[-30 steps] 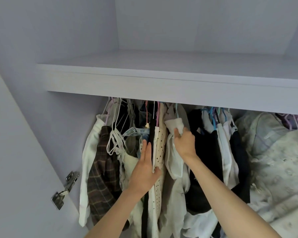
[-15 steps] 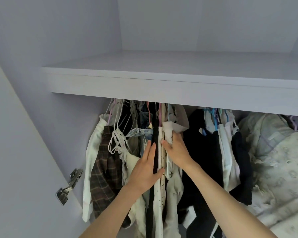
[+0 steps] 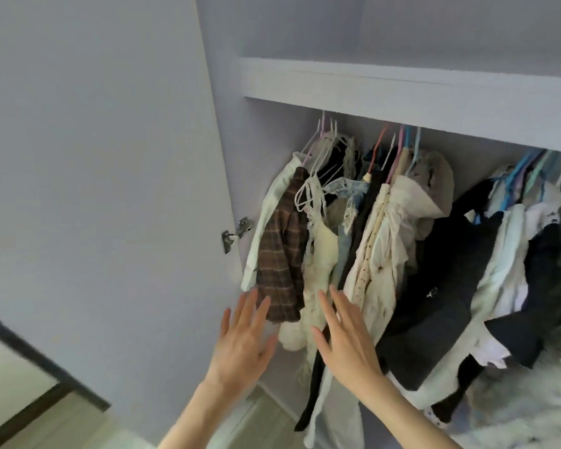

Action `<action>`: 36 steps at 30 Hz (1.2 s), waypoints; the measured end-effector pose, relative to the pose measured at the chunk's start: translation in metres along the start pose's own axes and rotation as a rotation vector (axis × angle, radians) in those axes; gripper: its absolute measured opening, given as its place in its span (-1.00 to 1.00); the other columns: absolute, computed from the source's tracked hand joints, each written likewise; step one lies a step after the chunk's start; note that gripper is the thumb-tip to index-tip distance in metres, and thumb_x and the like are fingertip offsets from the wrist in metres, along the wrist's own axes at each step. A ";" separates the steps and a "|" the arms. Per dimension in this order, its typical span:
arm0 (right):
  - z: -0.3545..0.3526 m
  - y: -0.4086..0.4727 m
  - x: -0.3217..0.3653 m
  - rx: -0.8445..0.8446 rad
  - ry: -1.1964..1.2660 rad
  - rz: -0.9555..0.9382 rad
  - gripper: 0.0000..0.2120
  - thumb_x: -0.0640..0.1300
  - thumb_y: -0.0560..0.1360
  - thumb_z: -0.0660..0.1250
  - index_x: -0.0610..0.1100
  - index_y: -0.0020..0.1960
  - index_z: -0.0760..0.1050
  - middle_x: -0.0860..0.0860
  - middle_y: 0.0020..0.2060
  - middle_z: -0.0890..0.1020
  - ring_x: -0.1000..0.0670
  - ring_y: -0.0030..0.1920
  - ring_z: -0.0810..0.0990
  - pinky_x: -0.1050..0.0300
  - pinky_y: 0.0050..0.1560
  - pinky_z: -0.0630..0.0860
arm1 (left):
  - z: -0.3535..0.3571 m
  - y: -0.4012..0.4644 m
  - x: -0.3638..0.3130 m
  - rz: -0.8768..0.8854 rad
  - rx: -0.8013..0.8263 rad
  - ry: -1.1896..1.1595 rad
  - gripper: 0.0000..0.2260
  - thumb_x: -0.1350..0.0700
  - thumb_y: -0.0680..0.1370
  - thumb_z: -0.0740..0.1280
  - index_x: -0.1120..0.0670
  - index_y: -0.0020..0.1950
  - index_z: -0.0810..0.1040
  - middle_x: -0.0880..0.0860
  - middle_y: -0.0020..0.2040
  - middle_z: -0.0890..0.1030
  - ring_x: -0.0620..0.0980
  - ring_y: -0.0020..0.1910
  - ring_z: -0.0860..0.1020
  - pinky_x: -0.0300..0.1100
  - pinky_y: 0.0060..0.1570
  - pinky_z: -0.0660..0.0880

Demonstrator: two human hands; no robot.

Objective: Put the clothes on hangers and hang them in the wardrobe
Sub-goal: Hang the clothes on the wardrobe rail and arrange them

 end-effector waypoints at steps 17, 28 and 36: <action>0.089 -0.190 0.417 0.436 0.234 -1.002 -0.40 0.16 0.45 0.09 -0.15 0.38 0.34 -0.14 0.30 0.47 -0.18 0.28 0.47 -0.17 0.25 0.28 | -0.099 -0.527 0.147 -1.177 -0.334 0.088 -0.50 -0.12 0.48 0.10 0.04 0.37 0.33 0.13 0.35 0.43 0.08 0.37 0.21 0.16 0.22 0.35; 0.091 -0.500 0.601 0.768 0.338 -1.649 -0.31 0.31 0.50 -0.11 -0.10 0.45 0.24 -0.09 0.38 0.38 -0.13 0.41 0.30 -0.05 0.37 0.09 | -0.119 -0.817 0.044 -1.933 -0.596 0.087 -0.26 -0.28 0.37 -0.23 -0.05 0.51 0.08 -0.04 0.53 -0.03 0.02 0.51 -0.13 -0.19 0.38 -0.21; 0.080 -0.657 0.644 0.971 0.336 -2.028 -0.20 0.38 0.47 -0.31 -0.09 0.46 0.21 -0.06 0.39 0.37 -0.10 0.42 0.30 -0.05 0.38 0.17 | -0.105 -0.923 -0.042 -2.325 -0.719 0.125 -0.23 -0.30 0.37 -0.26 -0.01 0.50 0.11 -0.07 0.51 -0.05 -0.02 0.50 -0.14 -0.24 0.34 -0.25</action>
Point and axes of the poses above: each hand's wrist, its own y-axis towards the middle knuckle, its own z-axis out of the palm, x = y × z, the point moved 5 cm from there along y, towards the middle knuckle
